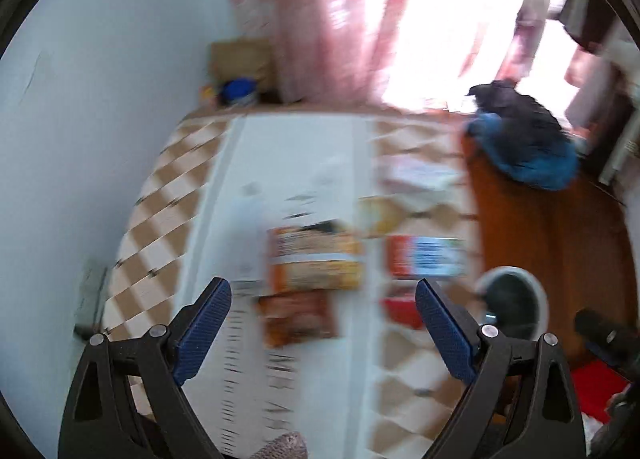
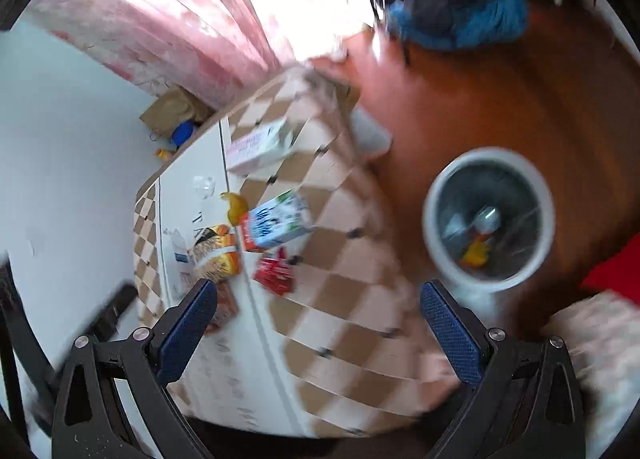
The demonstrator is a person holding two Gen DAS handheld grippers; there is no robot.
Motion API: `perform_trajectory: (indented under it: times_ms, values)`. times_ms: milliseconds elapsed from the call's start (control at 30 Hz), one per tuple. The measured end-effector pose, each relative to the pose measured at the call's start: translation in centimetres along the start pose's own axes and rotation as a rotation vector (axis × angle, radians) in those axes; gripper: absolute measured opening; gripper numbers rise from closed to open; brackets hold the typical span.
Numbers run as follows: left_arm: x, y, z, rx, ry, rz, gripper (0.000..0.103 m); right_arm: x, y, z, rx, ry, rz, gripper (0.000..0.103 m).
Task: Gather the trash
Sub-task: 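Move both open tools back toward the table, then grasp the white box with the left tool while the right tool grasps the milk carton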
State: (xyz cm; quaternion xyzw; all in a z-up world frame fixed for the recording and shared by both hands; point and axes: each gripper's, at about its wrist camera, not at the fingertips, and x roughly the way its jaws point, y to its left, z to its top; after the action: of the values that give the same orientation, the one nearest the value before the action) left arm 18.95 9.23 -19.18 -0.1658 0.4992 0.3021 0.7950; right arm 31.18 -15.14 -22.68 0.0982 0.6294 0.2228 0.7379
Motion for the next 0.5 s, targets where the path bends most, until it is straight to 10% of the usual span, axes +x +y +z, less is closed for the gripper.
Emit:
perform_trajectory:
  times_ms: [167, 333, 500]
  values:
    - [6.8, 5.7, 0.8, -0.056, 0.092, 0.104, 0.094, 9.1, 3.3, 1.7, 0.052, 0.091, -0.059, 0.103]
    - [11.3, 8.1, 1.9, -0.060, 0.168, 0.092, 0.094, 14.9, 8.6, 3.0, -0.229, 0.113, -0.259, 0.102]
    - [14.7, 8.4, 2.2, -0.055, 0.223, 0.035, 0.093, 17.1, 9.7, 4.0, -0.258, 0.142, -0.237, 0.102]
